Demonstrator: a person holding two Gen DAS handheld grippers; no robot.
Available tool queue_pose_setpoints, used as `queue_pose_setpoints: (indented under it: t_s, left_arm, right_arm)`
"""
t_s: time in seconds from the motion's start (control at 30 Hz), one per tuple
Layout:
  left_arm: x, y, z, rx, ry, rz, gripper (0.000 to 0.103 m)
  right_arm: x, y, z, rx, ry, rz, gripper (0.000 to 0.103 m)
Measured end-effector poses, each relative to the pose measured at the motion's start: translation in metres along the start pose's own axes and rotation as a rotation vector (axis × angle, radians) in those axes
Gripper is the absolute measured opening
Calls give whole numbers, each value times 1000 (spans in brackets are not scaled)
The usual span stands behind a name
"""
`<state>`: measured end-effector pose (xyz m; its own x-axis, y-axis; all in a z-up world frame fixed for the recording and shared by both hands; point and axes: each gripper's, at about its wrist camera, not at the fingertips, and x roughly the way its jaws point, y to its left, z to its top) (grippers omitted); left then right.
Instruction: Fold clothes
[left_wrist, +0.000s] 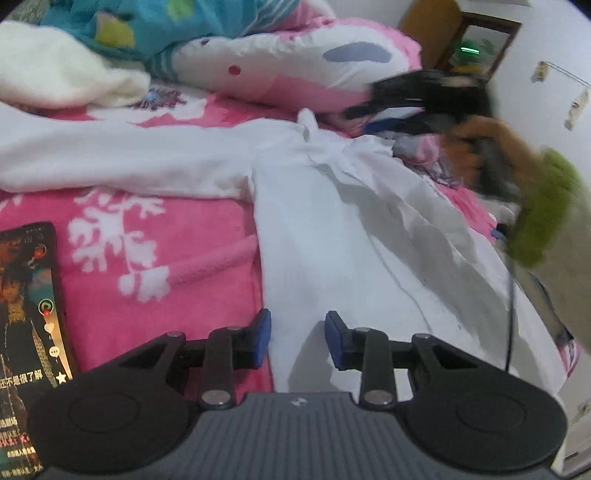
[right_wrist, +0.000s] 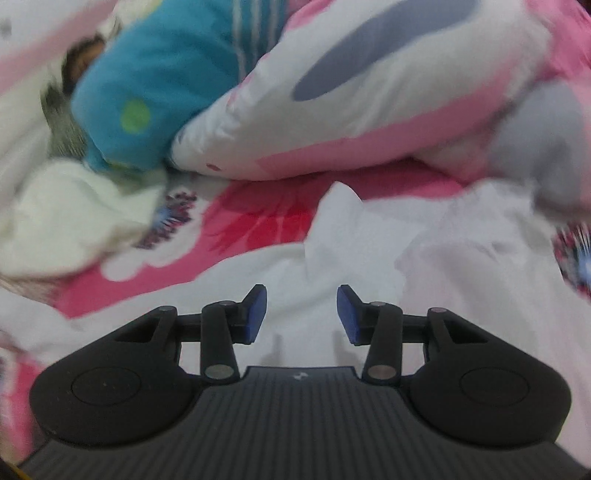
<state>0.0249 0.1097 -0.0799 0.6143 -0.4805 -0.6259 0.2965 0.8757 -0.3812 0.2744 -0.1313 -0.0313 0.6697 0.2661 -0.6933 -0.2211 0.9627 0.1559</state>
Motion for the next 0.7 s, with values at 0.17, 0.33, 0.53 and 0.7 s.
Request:
queue_pose_setpoints:
  t_s: [0.17,0.33,0.53,0.7]
  left_arm:
    - [-4,6,-10,-4,-42,-19,32]
    - [-4,17,-10,-37,-54,-69,29]
    - [-4,26,-7,-71,-41,-106,27]
    - [-11,16,-4,-22,-43,-72,28]
  right_arm:
    - [39,22,4,-142,-113,-166,43]
    - [13,-5,-7,69,-106,-109,43]
    - [-109,-44,-49,315,-131,-3,43]
    - [-247,-34,-88,337,-222,48,43]
